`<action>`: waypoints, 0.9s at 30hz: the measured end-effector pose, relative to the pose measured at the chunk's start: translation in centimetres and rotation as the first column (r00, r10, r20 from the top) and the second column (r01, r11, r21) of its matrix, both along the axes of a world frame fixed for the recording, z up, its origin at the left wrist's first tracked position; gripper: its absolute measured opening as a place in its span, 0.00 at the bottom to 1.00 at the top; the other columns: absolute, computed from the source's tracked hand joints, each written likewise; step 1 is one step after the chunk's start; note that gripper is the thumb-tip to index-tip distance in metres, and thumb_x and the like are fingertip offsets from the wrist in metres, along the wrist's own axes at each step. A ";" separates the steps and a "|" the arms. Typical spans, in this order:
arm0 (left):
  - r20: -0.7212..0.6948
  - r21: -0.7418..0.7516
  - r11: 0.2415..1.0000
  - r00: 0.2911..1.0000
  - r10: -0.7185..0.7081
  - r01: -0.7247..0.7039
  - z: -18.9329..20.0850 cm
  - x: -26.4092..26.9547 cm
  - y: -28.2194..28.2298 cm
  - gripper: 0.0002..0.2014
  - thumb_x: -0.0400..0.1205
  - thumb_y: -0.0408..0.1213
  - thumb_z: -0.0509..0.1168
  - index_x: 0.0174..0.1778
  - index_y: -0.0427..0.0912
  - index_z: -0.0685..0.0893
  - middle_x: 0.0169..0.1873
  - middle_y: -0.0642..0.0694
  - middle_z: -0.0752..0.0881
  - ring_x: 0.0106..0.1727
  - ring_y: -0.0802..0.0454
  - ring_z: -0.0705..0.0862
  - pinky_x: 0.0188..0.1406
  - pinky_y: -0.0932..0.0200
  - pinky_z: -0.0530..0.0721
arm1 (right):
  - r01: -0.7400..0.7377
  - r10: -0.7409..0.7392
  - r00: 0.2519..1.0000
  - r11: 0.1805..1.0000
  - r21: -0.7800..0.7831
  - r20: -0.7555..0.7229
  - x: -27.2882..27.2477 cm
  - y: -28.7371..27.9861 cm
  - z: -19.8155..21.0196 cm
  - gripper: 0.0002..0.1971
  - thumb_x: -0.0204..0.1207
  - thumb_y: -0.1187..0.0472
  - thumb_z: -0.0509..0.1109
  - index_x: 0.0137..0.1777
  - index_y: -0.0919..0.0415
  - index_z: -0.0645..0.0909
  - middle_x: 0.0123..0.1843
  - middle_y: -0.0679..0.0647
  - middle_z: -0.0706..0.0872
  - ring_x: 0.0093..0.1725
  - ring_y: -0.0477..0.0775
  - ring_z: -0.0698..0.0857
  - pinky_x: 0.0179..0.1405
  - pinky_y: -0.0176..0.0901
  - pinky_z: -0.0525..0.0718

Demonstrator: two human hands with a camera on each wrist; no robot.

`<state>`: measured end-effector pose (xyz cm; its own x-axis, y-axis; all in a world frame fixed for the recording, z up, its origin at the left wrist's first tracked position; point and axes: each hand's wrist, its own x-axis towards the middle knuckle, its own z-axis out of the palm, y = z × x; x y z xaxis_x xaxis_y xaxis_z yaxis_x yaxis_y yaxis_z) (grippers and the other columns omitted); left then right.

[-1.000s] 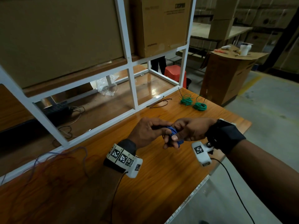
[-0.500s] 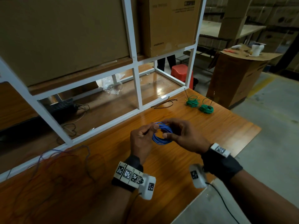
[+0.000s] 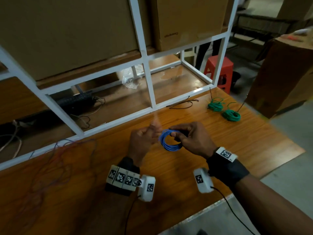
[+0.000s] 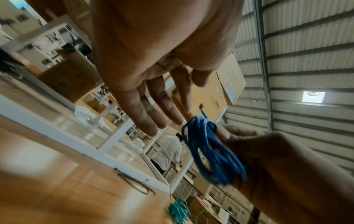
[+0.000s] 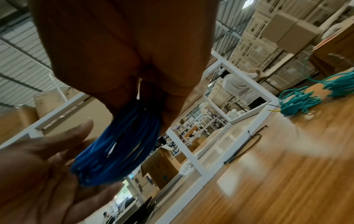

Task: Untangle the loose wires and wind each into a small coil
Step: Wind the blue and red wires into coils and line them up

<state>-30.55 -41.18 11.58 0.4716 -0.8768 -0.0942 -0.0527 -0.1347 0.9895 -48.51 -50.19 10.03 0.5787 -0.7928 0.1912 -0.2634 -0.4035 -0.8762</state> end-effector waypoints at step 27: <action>-0.209 0.071 0.967 0.944 0.254 -0.244 -7.6 5.7 -13.4 0.06 0.84 0.45 0.71 0.43 0.63 0.90 0.41 0.52 0.93 0.50 0.52 0.92 0.51 0.50 0.91 | 0.050 -0.108 0.782 0.993 -0.110 -0.614 6.1 -24.9 -7.1 0.09 0.83 0.59 0.69 0.51 0.56 0.93 0.47 0.51 0.91 0.47 0.54 0.88 0.44 0.42 0.78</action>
